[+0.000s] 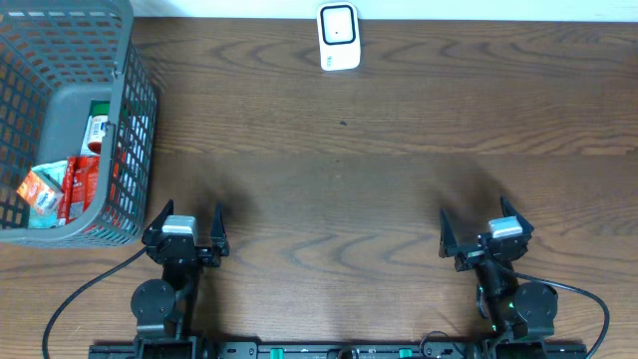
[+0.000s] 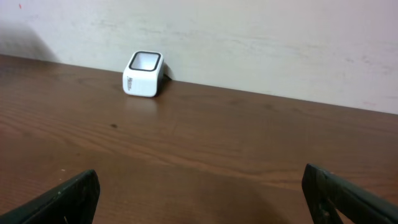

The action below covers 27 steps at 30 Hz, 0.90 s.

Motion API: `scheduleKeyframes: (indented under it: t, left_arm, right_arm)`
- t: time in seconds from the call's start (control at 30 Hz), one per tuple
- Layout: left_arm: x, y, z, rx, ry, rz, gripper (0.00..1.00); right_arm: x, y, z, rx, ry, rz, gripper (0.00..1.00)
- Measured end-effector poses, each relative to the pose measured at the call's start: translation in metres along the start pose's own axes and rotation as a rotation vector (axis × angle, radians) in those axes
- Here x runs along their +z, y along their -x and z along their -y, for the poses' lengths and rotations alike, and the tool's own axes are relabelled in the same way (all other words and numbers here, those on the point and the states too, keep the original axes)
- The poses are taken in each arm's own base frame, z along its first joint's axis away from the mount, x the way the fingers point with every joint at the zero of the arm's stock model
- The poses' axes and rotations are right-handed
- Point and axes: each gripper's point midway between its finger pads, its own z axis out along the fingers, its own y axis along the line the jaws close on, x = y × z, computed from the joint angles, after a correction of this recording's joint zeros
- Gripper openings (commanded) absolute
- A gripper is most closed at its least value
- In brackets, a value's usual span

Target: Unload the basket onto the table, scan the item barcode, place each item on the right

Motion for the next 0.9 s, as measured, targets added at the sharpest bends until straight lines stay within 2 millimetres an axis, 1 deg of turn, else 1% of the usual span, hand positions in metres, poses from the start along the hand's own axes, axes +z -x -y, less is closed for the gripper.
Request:
scheduleKeyframes:
  t: [0.9]
  left_arm:
    - [0.0007, -0.0025, 0.0, -0.001, 0.0, -0.011, 0.8]
  right_arm:
    - [0.0, 0.0003, 0.0, 0.0, 0.0, 0.001, 0.99]
